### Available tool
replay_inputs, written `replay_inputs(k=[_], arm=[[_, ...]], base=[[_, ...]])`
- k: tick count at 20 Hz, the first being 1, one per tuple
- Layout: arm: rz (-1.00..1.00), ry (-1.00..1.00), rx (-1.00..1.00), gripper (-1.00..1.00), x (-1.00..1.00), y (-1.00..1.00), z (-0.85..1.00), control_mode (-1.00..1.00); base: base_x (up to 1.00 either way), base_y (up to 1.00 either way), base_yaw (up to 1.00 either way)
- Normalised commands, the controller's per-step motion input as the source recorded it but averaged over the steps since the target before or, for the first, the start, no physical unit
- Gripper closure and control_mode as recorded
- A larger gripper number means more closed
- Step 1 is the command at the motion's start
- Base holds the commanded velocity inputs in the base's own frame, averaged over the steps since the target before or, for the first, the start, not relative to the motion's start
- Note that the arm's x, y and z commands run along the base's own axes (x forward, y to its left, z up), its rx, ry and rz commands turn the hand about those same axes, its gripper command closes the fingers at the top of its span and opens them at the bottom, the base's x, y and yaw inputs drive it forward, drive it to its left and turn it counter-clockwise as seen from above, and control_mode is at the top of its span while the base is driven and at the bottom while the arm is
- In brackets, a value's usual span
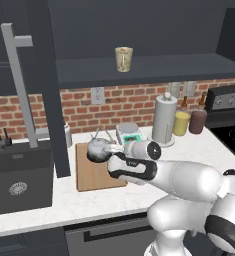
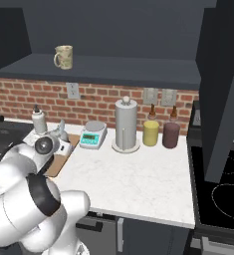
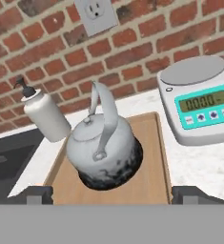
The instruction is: Pick the kettle from the counter and place it on the tray. Then pick the mug from the cabinet and place it on the tray. Then close the cabinet doors.
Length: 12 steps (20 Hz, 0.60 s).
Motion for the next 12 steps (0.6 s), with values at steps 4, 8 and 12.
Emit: replay_inputs(k=[4, 8, 12], arm=[[-0.20, 0.34, -0.08, -1.00, -0.34, -0.15, 1.00, -1.00], [-0.20, 0.46, -0.21, -1.00, -0.25, -0.11, 1.00, -1.00], [-0.16, 0.50, -0.19, -1.00, -0.13, -0.32, 0.76, -1.00]], base=[[0.00, 0.00, 0.00], [0.00, 0.00, 0.00], [0.00, 0.00, 0.00]])
